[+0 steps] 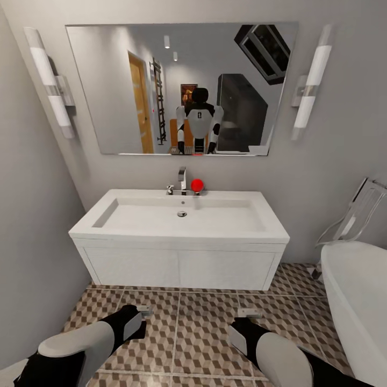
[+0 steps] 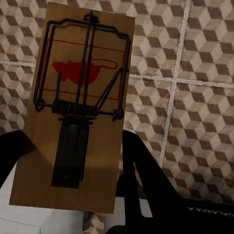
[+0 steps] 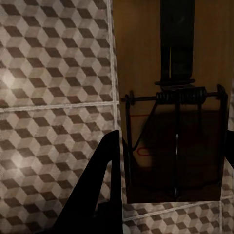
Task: Take the four mousetraps from the cabinet in the bathroom and place them on the bathroom floor. Make sure all four end up on the same floor surface, and ensure that at least two of them are either under or directly next to the same bathroom sink.
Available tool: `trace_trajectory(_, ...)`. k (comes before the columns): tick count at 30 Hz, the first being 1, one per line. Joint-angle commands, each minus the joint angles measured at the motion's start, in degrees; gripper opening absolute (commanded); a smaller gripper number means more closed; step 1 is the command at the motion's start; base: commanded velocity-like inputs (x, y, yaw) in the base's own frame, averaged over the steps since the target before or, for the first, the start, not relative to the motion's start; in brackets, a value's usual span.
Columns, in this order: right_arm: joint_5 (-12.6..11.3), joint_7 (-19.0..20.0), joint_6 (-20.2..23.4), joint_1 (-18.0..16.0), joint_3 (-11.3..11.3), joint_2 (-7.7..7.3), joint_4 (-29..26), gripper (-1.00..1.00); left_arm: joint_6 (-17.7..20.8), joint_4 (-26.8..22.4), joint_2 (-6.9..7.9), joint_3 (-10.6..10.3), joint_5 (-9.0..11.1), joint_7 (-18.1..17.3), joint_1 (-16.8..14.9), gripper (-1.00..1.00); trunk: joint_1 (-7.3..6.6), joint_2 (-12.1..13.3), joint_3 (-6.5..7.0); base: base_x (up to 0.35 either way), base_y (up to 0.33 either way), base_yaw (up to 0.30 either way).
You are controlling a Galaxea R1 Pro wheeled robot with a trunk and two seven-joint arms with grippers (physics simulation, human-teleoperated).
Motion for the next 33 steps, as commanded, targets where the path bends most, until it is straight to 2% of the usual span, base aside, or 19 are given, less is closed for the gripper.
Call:
trace_trajectory(1, 0.5, -0.1, 0.3, -0.1, -0.3, 0.00, 0.1, -1.00, 0.1, -0.1, 0.08, -0.4, 0.5, 0.3, -0.1, -1.00, 0.01, 0.0, -0.07, 0.000, 0.000, 0.000)
trace_trajectory(3, 0.5, -0.1, 0.3, -0.1, -0.3, 0.00, 0.1, -1.00, 0.1, -0.1, 0.11, -0.4, 0.5, 0.3, 0.0, -1.00, 0.01, 0.0, -0.07, 0.000, 0.000, 0.000)
trace_trajectory(16, 0.5, 0.0, 0.1, 0.0, -0.3, -0.24, 0.0, -1.00, 0.0, -0.1, 0.69, -0.3, 0.6, 0.3, 0.0, -1.00, 2.86, -5.3, -2.40, 0.000, 0.000, 0.000)
trace_trajectory(19, 0.5, 1.9, 0.0, 0.1, -0.3, -0.31, 0.0, -1.00, 0.0, -0.1, 0.72, -0.3, 0.6, 0.3, 0.0, -1.00, 3.52, -6.5, -2.94, 0.000, 0.000, 0.000)
trace_trajectory(21, 0.6, 6.0, 0.1, 0.2, -0.2, -0.28, 0.0, -1.00, 0.0, 0.0, 0.78, -0.3, 0.6, 0.3, -0.1, -1.00, 3.96, -7.3, -3.30, 0.000, 0.000, 0.000)
trace_trajectory(23, 0.7, 8.2, 0.1, 0.2, -0.2, -0.26, 0.0, -1.00, 0.0, 0.0, 0.81, -0.3, 0.6, 0.3, -0.1, -1.00, 4.40, -8.1, -3.66, 0.000, 0.000, 0.000)
trace_trajectory(27, 1.4, 9.4, 0.1, 0.2, -0.1, -0.18, 0.0, -1.00, 0.0, 0.0, 0.82, -0.3, 0.6, 0.3, -0.1, -1.00, 5.28, -9.7, -4.37, 0.000, 0.000, 0.000)
trace_trajectory(33, 4.4, 9.8, 0.0, 0.2, -0.2, 0.00, -0.1, -1.00, 0.0, 0.0, 0.76, -0.3, 0.7, 0.3, -0.1, -1.00, 6.60, -12.1, -5.45, 0.000, 0.000, 0.000)
